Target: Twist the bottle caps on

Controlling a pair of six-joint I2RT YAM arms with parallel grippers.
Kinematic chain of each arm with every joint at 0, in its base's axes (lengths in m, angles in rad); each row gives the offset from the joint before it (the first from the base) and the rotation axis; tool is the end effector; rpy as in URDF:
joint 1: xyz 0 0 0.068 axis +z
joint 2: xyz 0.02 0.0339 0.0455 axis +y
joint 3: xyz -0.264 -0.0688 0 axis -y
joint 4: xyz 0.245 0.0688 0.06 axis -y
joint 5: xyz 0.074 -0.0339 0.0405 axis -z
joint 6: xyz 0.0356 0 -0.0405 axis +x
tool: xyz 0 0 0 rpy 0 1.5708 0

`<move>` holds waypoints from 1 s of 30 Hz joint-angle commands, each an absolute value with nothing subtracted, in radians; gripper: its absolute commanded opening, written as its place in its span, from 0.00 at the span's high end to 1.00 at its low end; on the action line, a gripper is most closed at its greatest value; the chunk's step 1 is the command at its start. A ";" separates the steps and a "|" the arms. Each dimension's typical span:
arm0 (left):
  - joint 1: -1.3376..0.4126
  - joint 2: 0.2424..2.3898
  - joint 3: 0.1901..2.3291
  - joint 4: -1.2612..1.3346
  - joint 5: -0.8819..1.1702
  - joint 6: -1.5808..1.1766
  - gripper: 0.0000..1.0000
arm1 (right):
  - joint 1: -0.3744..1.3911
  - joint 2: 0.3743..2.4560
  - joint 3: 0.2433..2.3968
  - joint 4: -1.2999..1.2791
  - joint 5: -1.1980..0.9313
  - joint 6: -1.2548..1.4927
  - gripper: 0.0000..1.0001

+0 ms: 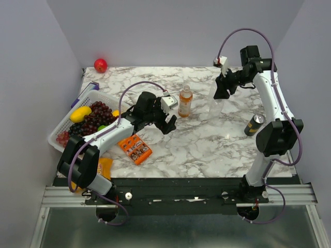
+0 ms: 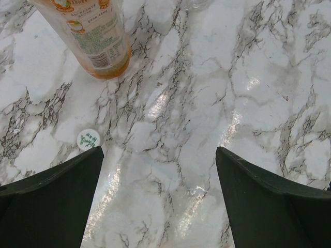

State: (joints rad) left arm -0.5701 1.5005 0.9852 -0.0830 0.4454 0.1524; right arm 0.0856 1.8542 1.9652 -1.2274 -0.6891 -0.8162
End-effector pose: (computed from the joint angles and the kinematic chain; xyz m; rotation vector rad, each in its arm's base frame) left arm 0.2711 -0.1920 0.2485 1.0127 1.9434 -0.7205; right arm 0.3719 0.0546 0.3626 -1.2330 2.0868 0.6102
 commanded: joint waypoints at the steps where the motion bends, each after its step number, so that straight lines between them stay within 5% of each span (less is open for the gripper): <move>1: -0.565 1.508 0.993 -0.064 0.434 0.158 0.01 | 0.087 1.830 2.025 -1.278 -0.822 -0.859 0.40; 6: -0.551 1.496 0.992 -0.063 0.397 0.152 0.01 | 0.141 1.767 1.938 -1.060 -0.838 -0.732 0.25; 13: -0.491 1.470 1.005 -0.104 0.379 0.140 0.01 | 0.280 1.735 1.761 -0.616 -0.693 -0.623 0.22; 30: -0.423 1.377 1.000 -0.140 0.429 0.199 0.01 | 0.376 1.928 1.809 -0.508 -0.569 -0.503 0.27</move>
State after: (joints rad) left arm -0.4271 1.3987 0.9852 -0.1589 0.3973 0.1871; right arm 0.3660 1.9343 1.8381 -0.5411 -0.6106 -0.5163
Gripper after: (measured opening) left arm 0.988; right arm 0.767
